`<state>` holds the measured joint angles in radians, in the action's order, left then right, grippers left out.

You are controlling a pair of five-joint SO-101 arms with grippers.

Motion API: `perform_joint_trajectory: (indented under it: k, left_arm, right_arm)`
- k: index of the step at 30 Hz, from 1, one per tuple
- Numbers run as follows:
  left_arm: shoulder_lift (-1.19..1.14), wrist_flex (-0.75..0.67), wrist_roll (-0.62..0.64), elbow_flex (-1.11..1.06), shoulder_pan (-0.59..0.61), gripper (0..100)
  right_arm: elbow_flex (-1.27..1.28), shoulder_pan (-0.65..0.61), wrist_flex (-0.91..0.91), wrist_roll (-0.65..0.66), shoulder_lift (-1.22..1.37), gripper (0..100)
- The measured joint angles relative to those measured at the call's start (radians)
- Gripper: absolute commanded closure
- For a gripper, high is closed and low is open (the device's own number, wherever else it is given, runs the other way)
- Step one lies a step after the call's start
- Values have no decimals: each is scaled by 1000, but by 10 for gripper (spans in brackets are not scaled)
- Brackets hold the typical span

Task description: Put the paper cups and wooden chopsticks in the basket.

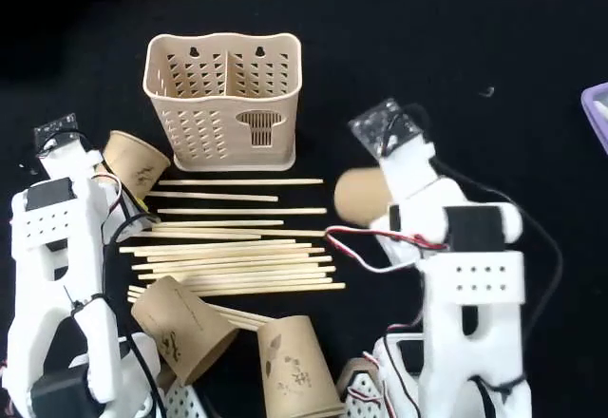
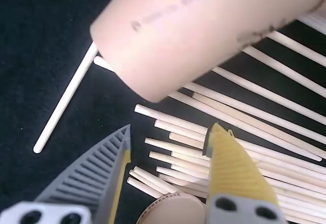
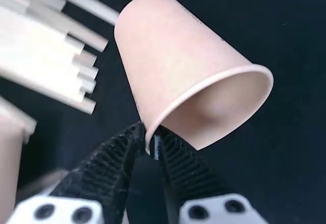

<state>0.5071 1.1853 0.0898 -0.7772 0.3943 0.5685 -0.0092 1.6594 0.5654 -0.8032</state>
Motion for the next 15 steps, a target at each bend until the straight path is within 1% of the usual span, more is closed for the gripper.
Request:
perform_joint_trajectory:
  k: [1, 4, 7, 9, 13, 15]
  left_arm:
    - [0, 0, 0, 0, 0, 759]
    - [0, 0, 0, 0, 0, 759]
    - [0, 0, 0, 0, 0, 759]
    - [0, 0, 0, 0, 0, 759]
    - [0, 0, 0, 0, 0, 759]
    - [0, 0, 0, 0, 0, 759]
  right_arm:
    - [-14, 0, 41, 32, 0, 987]
    - [-17, 9, 66, 118, 14, 983]
    - [26, 9, 40, 140, 44, 982]
    - [74, -5, -23, 123, 58, 957]
    - [115, -104, -80, 40, 60, 845]
    - [120, -166, -86, -6, 60, 836]
